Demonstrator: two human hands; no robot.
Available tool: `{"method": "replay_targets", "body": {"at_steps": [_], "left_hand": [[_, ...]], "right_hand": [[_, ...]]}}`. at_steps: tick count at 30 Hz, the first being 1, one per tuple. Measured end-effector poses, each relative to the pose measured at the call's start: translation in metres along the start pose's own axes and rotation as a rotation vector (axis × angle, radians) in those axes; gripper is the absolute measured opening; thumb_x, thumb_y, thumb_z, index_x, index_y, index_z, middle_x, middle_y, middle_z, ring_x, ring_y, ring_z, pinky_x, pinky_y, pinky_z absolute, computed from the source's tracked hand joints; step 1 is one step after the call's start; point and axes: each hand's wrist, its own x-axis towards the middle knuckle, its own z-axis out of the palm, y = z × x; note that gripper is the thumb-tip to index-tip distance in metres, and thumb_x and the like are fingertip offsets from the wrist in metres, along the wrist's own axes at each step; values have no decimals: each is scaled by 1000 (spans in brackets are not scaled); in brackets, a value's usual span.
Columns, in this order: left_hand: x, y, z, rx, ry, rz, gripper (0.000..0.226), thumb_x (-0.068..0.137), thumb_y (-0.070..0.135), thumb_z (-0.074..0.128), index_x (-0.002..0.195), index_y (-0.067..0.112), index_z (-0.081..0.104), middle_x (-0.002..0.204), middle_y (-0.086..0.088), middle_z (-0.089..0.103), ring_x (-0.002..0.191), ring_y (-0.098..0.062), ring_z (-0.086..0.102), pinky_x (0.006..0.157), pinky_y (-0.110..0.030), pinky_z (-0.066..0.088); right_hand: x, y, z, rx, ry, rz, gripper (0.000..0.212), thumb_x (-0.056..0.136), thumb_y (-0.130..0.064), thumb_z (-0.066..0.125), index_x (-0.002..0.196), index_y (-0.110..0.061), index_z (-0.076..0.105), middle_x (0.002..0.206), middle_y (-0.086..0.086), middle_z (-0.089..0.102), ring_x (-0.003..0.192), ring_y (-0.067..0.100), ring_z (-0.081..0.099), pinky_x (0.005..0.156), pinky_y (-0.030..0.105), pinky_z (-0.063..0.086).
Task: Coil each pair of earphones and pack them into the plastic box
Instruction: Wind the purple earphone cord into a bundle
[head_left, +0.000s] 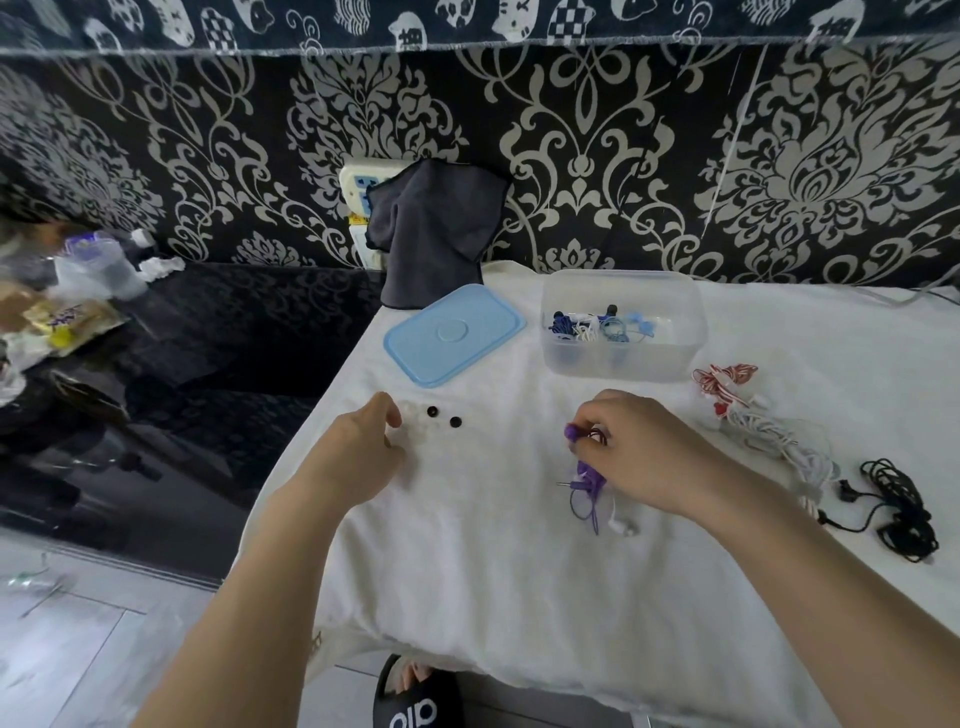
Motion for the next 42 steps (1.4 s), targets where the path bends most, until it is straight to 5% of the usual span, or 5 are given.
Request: {"method": "replay_targets", "body": {"at_steps": [7, 11, 15, 22, 42], "left_hand": [[0, 5, 5, -88, 26, 86, 22, 88, 15, 69, 102, 25, 55, 77, 2, 58, 61, -19, 53, 53, -25, 43], [2, 7, 10, -119, 37, 93, 13, 87, 14, 65, 91, 25, 60, 73, 3, 56, 55, -19, 49, 52, -26, 43], [2, 8, 11, -85, 77, 125, 9, 90, 16, 63, 85, 23, 61, 77, 3, 59, 57, -15, 49, 55, -26, 42], [-3, 21, 7, -184, 102, 275, 15, 93, 18, 66, 83, 24, 56, 92, 7, 64, 55, -2, 48, 54, -13, 37], [-38, 76, -2, -634, -159, 339, 12, 88, 17, 76, 89, 17, 64, 96, -3, 69, 61, -12, 56, 62, -25, 50]], "right_hand": [[-6, -8, -6, 188, 126, -70, 18, 95, -30, 61, 85, -17, 71, 96, -6, 66, 90, 15, 61, 85, 33, 48], [-10, -13, -12, 349, 148, -19, 19, 94, -29, 64, 80, -18, 68, 80, -12, 70, 76, 4, 62, 72, 23, 45], [-10, -16, -17, 586, 93, 9, 19, 95, -25, 63, 83, -11, 67, 81, 0, 75, 80, 23, 72, 88, 44, 57], [-12, -24, -22, 902, -29, 153, 23, 98, -22, 60, 94, 0, 65, 76, 7, 67, 67, 27, 61, 52, 28, 51], [-9, -31, -21, 1031, -39, 272, 21, 98, -18, 58, 97, -16, 79, 73, 1, 59, 63, 14, 52, 50, 23, 42]]}}
